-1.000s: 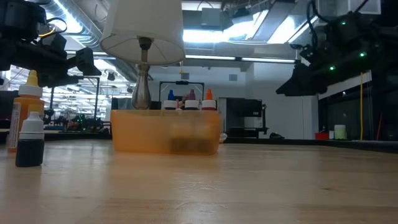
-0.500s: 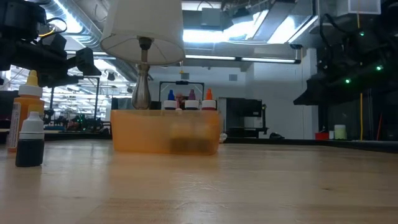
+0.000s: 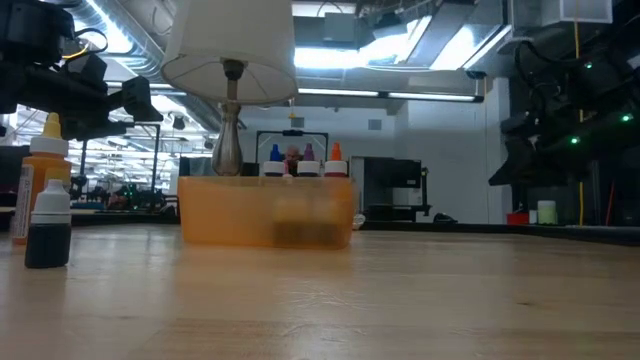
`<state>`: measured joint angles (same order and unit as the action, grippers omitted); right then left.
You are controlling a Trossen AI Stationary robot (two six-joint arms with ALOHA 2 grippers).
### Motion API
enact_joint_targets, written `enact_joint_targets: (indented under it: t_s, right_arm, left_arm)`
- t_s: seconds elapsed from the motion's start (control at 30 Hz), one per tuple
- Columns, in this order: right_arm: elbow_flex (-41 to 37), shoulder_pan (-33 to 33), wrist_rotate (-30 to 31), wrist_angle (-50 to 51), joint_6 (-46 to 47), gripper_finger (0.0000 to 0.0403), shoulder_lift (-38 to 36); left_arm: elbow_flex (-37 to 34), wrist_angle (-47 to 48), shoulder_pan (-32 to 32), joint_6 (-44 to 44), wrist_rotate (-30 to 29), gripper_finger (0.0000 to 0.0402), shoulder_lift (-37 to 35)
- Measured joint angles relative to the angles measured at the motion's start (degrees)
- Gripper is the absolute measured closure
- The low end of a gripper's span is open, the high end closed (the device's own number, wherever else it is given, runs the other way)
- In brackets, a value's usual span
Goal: Pick & Place food coloring
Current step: Put the small red food coloring bottle into the orange bin
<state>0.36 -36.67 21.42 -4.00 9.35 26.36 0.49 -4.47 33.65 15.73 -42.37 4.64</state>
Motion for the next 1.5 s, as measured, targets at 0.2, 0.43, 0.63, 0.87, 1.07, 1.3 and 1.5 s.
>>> enact_joint_targets:
  t_s: [0.2, 0.43, 0.63, 0.87, 1.07, 1.3, 1.5]
  right_arm:
    - [0.00, 0.02, 0.14, -0.09, 3.28, 0.0091, -2.50]
    - [0.00, 0.02, -0.58, -0.08, 4.20, 0.0091, -5.02]
    - [0.00, 0.02, -0.58, -0.13, 5.38, 0.0091, -9.37]
    - [0.02, 0.02, -0.52, -0.13, 2.10, 0.0091, -12.13]
    - [0.02, 0.02, -0.50, -0.13, 0.44, 0.0128, -12.29]
    - [0.02, 0.02, -0.50, -0.15, -1.09, 0.0232, -12.27]
    - [0.02, 0.04, -0.49, -0.12, -3.62, 0.0309, -12.69]
  left_arm:
    - [0.01, 0.00, -0.02, 0.01, 0.02, 0.0010, 0.00]
    - [0.01, 0.00, -0.02, 0.00, 0.02, 0.0010, 0.00]
    - [0.00, 0.00, -0.02, 0.00, 0.02, 0.0010, 0.00]
    - [0.00, 0.00, -0.02, 0.00, 0.02, 0.0010, 0.00]
    - [0.00, 0.00, 0.00, 0.00, 0.02, 0.0010, 0.00]
    - [0.02, 0.00, -0.02, 0.01, 0.02, 0.0010, 0.00]
    - [0.01, 0.00, -0.01, 0.01, 0.00, 0.0010, 0.00]
